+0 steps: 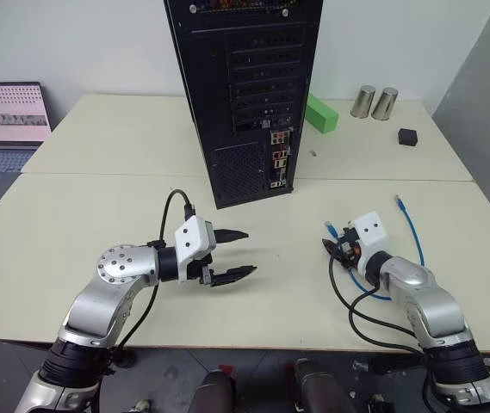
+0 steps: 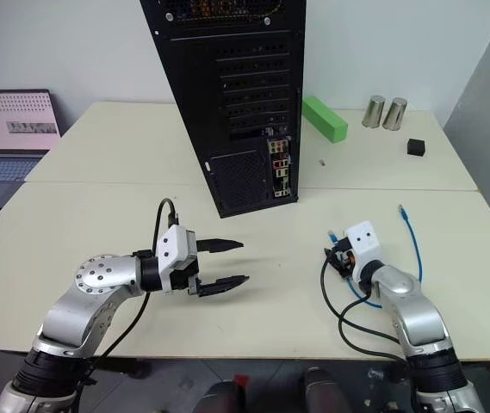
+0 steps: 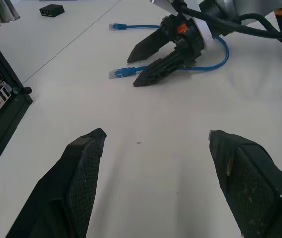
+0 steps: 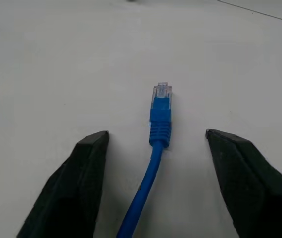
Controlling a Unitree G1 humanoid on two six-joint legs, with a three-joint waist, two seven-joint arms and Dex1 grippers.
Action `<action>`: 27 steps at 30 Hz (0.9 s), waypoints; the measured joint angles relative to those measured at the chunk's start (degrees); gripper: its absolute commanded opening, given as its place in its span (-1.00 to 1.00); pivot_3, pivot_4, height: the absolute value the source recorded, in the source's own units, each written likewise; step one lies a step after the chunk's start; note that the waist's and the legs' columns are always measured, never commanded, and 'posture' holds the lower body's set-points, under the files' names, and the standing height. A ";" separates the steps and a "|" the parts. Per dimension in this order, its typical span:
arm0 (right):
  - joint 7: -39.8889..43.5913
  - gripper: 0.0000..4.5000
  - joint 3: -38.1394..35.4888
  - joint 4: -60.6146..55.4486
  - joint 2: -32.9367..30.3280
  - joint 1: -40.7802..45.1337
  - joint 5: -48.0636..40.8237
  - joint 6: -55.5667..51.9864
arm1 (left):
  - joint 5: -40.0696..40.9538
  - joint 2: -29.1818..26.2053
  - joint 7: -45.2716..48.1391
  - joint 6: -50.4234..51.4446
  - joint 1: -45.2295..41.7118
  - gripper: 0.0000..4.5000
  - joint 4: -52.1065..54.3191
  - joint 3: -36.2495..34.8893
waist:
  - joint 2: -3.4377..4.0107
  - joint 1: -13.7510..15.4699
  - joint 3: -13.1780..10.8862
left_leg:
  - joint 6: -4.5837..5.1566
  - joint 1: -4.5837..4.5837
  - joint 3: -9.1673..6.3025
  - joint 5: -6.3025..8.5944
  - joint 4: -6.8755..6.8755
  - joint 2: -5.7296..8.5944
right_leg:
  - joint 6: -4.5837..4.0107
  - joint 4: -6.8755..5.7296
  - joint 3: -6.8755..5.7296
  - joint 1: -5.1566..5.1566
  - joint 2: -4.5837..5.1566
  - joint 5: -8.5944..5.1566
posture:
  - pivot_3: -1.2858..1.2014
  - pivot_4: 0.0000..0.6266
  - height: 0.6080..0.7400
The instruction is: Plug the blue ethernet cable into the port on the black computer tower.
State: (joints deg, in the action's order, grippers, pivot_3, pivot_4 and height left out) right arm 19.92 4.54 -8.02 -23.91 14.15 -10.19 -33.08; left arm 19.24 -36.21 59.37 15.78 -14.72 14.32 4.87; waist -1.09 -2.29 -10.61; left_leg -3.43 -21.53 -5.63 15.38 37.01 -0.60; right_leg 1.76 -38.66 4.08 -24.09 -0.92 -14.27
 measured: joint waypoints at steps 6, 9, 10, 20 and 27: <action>0.01 -0.50 0.00 0.01 0.34 -0.04 0.23 -0.05 | -0.07 0.00 0.06 0.00 -0.79 0.60 -0.17 0.03 | 0.00 -0.03 0.00 | 0.00 -0.01 0.00 0.00 0.00 0.01 | 0.00 0.00 0.00 0.00 0.00 0.00 | 0.03 -0.52 1.00; 0.07 -0.76 -0.01 -0.01 0.33 -0.11 0.42 -0.04 | -0.26 0.00 0.17 -0.03 -1.31 0.60 -0.77 0.30 | 0.00 -0.01 0.00 | 0.00 -0.01 -0.01 0.00 0.00 0.01 | 0.00 0.01 -0.01 0.01 0.00 0.00 | 0.03 -0.52 1.00; 0.41 -0.89 0.00 -0.16 0.19 -0.23 0.52 0.02 | -0.50 0.00 0.27 -0.28 -1.90 0.60 -1.18 0.61 | 0.00 0.00 0.00 | 0.00 -0.01 -0.01 0.00 0.01 0.01 | 0.00 0.01 -0.01 0.01 0.01 0.00 | 0.03 -0.52 1.00; 17.57 -0.96 6.19 -14.49 -8.29 -1.53 -3.99 -0.21 | -4.52 -0.11 6.43 -7.24 -9.61 0.60 -10.65 4.65 | 0.01 -0.17 -0.01 | 0.00 -0.03 -0.05 0.00 0.00 0.00 | 0.00 0.02 -0.05 -0.01 -0.02 0.00 | 0.03 -0.52 1.00; 21.91 -0.96 10.44 -18.93 -9.71 1.61 -5.24 -4.95 | -6.87 1.64 11.21 -13.40 -11.61 0.60 -15.76 9.40 | 0.00 -0.26 -0.01 | 0.00 -0.10 -0.10 0.00 0.03 0.01 | 0.00 0.03 -0.10 -0.02 -0.01 0.00 | 0.03 -0.52 1.00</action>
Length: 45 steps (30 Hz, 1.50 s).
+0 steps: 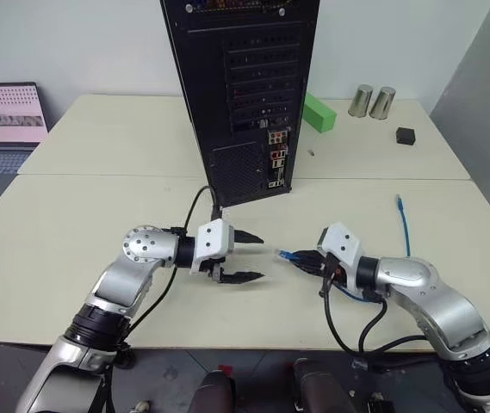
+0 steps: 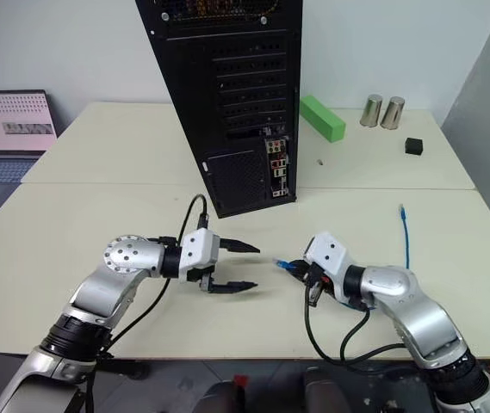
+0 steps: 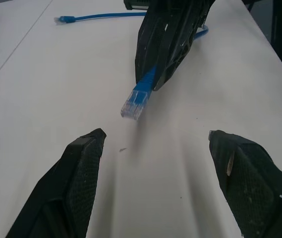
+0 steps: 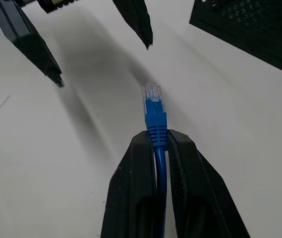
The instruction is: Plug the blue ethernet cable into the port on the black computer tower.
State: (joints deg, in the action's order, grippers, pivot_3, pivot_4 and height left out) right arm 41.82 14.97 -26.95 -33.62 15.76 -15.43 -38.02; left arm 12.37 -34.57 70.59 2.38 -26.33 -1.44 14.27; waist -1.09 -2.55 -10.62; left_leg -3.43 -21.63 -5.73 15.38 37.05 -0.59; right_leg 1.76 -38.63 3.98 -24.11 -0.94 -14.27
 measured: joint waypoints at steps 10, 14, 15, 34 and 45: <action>1.13 -0.96 1.63 -0.86 0.04 1.28 0.08 -1.34 | -0.46 1.71 1.51 -1.85 -1.52 0.52 -3.20 1.01 | 0.00 -0.02 0.00 | 0.00 0.01 0.00 0.00 0.01 0.00 | 0.00 -0.01 0.01 0.00 0.00 0.00 | 0.03 -0.52 1.00; 1.65 -0.97 1.97 -1.16 0.04 1.80 0.07 -1.61 | -1.26 2.33 1.67 -2.44 -1.63 0.20 -3.91 1.37 | 0.00 -0.01 0.00 | 0.00 0.00 0.00 0.00 0.01 0.00 | 0.00 -0.01 0.00 0.00 0.00 0.00 | 0.03 -0.52 1.00; 1.72 -0.97 1.98 -1.34 0.04 1.87 0.07 -1.70 | -1.41 2.40 1.76 -2.78 -1.81 0.10 -4.11 1.38 | 0.00 -0.01 0.00 | 0.00 0.00 -0.01 0.00 0.01 0.00 | 0.00 -0.01 0.00 0.00 0.00 0.00 | 0.03 -0.52 1.00; 1.95 -0.97 4.45 -2.23 -0.08 2.98 1.35 -1.46 | -3.45 4.07 3.15 -5.20 -2.72 -0.86 -6.21 2.46 | 0.00 -0.03 0.00 | 0.00 0.00 -0.03 0.00 0.02 0.01 | 0.00 -0.02 -0.02 0.00 0.00 0.00 | 0.03 -0.52 1.00; 8.77 0.18 0.65 -4.02 -7.71 2.99 -2.26 -1.34 | -4.35 3.19 3.91 -12.00 0.46 -0.86 -5.48 2.49 | 0.00 0.16 0.00 | 0.00 -0.01 -0.03 0.00 0.03 0.01 | 0.00 -0.01 -0.02 0.01 0.02 0.00 | 0.03 -0.52 1.00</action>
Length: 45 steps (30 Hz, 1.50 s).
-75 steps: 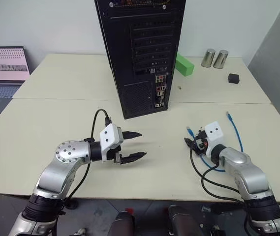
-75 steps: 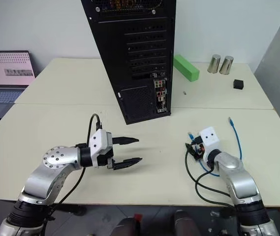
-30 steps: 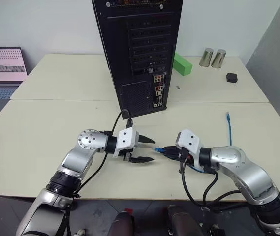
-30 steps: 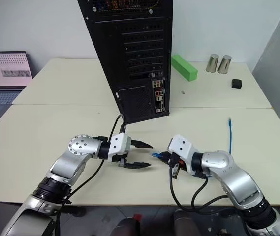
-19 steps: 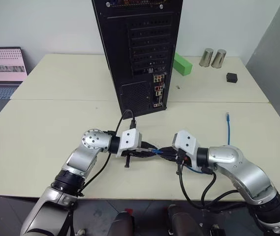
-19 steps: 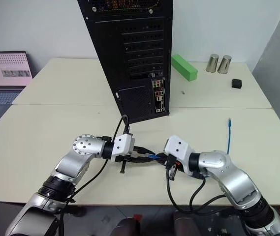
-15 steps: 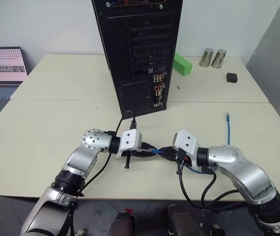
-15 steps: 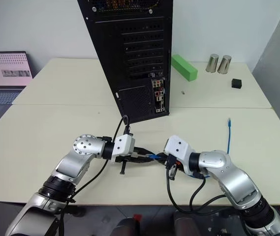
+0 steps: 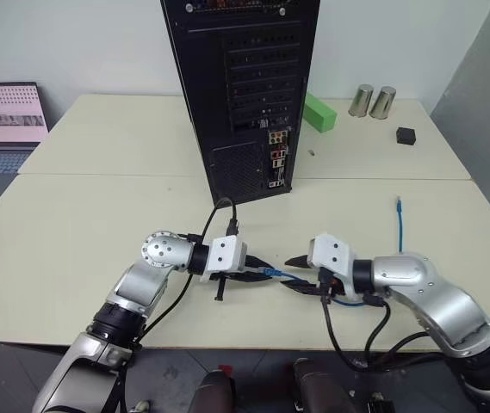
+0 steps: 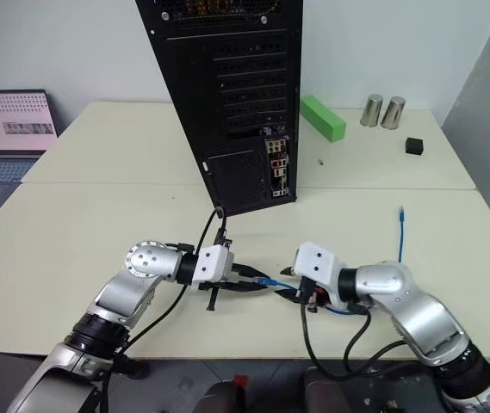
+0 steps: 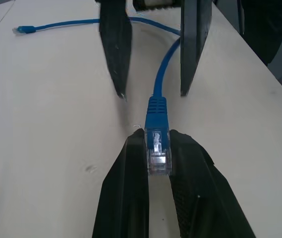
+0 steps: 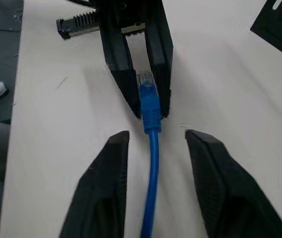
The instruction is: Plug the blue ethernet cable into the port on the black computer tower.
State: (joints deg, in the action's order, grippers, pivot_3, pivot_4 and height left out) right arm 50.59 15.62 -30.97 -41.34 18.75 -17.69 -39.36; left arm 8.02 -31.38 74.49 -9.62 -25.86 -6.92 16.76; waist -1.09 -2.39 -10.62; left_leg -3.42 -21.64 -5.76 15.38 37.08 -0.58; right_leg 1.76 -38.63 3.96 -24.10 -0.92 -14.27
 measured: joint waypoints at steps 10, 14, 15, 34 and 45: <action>-6.32 0.64 -16.83 -2.82 8.33 -3.58 -23.99 -19.49 | -13.68 2.61 -16.61 -40.19 0.36 -0.86 -9.36 -1.80 | -0.01 0.56 0.01 | 0.00 0.02 0.00 0.00 0.01 0.01 | 0.00 -0.01 0.03 0.04 0.03 0.02 | 0.03 -0.52 1.00; -9.15 0.64 -17.81 -2.86 10.34 -3.78 -27.01 -21.66 | -17.67 2.90 -23.16 -48.48 -1.00 -0.86 -12.53 -3.78 | -0.01 0.58 0.01 | 0.00 0.01 -0.01 0.00 0.01 0.01 | 0.01 -0.01 0.01 0.03 0.03 0.02 | 0.03 -0.52 1.00; -10.12 0.64 -17.93 -2.85 10.96 -3.78 -28.02 -22.04 | -18.48 2.93 -25.15 -50.38 -1.58 -0.86 -13.34 -3.99 | -0.01 0.58 0.01 | 0.00 0.02 -0.01 0.00 0.01 0.01 | 0.01 -0.01 0.01 0.04 0.03 0.02 | 0.03 -0.52 1.00; -14.65 -0.10 -16.53 0.34 14.17 -1.88 -30.64 -21.70 | -27.31 2.25 -39.22 -58.41 -4.12 -0.86 -18.27 -2.01 | -0.01 0.49 0.01 | 0.01 0.03 -0.03 0.00 0.00 0.01 | 0.02 -0.07 -0.02 0.03 0.02 0.02 | 0.03 -0.52 1.00; -16.00 -1.00 -15.92 1.36 14.20 -1.45 -30.11 -20.45 | -28.48 1.24 -42.26 -58.36 -4.11 -0.86 -18.08 -0.83 | 0.00 0.49 0.01 | 0.00 0.03 -0.04 0.00 0.00 0.01 | 0.02 -0.09 -0.04 0.03 0.02 0.02 | 0.03 -0.52 1.00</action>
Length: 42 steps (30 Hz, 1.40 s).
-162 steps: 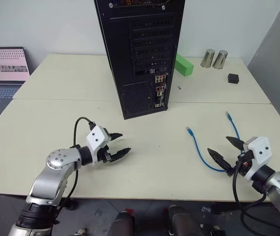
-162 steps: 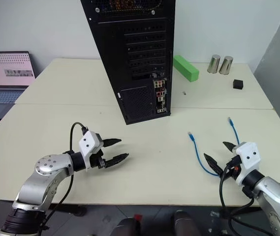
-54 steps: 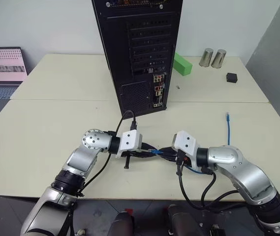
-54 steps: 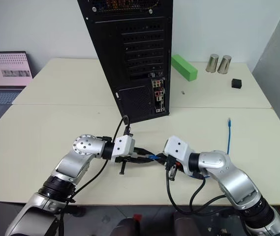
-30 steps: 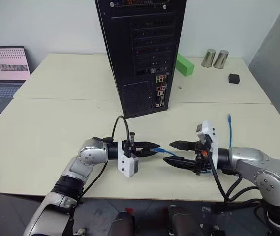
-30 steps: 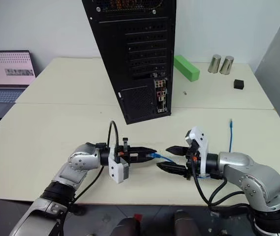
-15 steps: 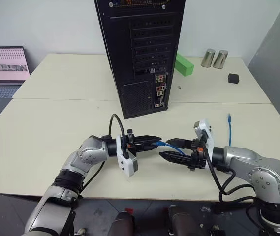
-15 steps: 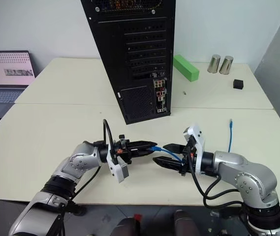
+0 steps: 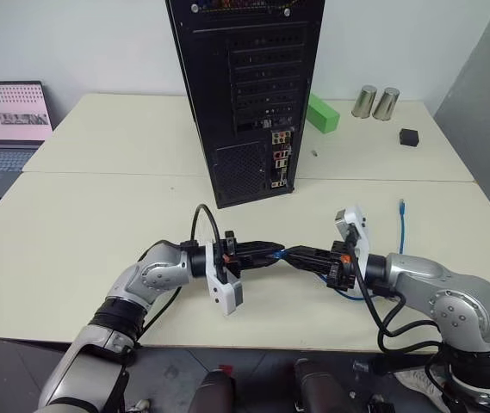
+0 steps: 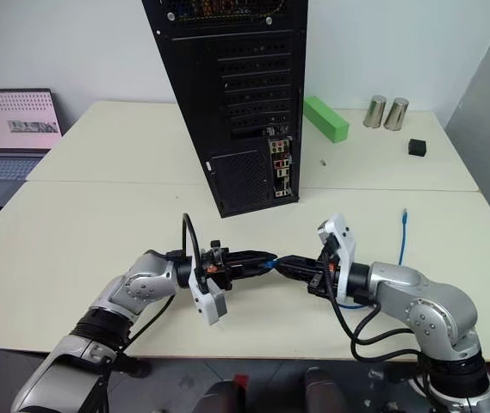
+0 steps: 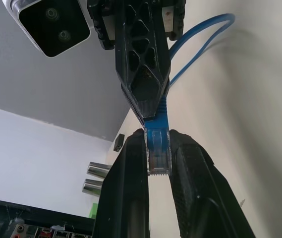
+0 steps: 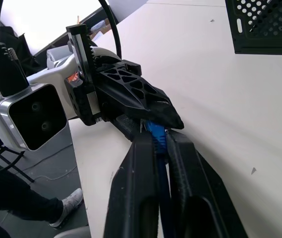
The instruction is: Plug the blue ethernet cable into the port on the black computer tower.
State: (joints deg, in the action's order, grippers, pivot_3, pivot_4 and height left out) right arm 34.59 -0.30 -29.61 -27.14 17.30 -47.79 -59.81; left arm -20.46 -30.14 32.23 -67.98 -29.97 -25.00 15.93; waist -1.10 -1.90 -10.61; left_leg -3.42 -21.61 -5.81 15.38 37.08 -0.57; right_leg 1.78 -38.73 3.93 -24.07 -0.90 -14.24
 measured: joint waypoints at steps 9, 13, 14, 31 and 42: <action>-0.14 -1.00 0.64 0.04 -0.38 0.10 0.58 0.74 | -1.64 -0.19 -1.86 0.11 0.00 -0.86 0.00 0.11 | 0.00 0.00 0.00 | 0.00 0.00 0.00 0.00 0.00 0.00 | 0.00 0.00 0.00 0.00 0.00 0.00 | 0.03 -0.52 1.00; -0.12 -1.00 0.71 0.15 -0.66 0.10 0.58 0.74 | -2.72 -0.12 -3.03 0.10 0.10 -0.86 0.00 0.19 | 0.00 0.00 0.00 | 0.00 0.00 0.00 0.00 0.00 0.00 | 0.00 -0.01 0.00 0.00 0.00 0.00 | 0.03 -0.52 1.00; -0.11 -1.00 0.77 0.16 -0.79 0.11 0.57 0.74 | -2.90 -0.09 -3.24 0.10 0.16 -0.86 0.00 0.22 | 0.00 0.00 0.00 | 0.00 0.00 0.00 0.00 0.00 0.00 | 0.00 -0.01 0.00 0.00 0.00 0.00 | 0.03 -0.52 1.00; 0.02 -1.00 1.03 0.66 -1.02 0.20 0.39 0.87 | 2.22 -1.85 -2.53 5.46 1.30 0.39 -0.15 2.25 | 0.00 -0.03 0.00 | 0.00 0.01 0.00 0.00 0.00 0.00 | 0.00 -0.02 -0.01 0.00 0.00 0.00 | 0.03 -0.52 1.00; -7.44 -1.00 -1.38 3.48 2.50 3.67 7.26 8.66 | 14.67 -1.60 -0.12 26.75 9.65 0.39 5.71 -1.17 | 0.01 -0.11 0.00 | 0.00 0.02 -0.02 0.00 -0.01 -0.02 | 0.00 -0.07 -0.02 -0.01 0.00 0.00 | 0.03 -0.52 1.00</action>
State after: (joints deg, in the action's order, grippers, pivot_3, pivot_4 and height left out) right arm 27.15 -1.68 -26.13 -24.64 20.97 -40.54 -51.15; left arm -5.79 -31.73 32.11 -41.23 -20.32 -19.29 14.75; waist -1.09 -2.01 -10.61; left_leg -3.42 -21.59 -5.83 15.38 37.07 -0.58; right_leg 1.78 -38.80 3.90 -24.08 -0.90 -14.25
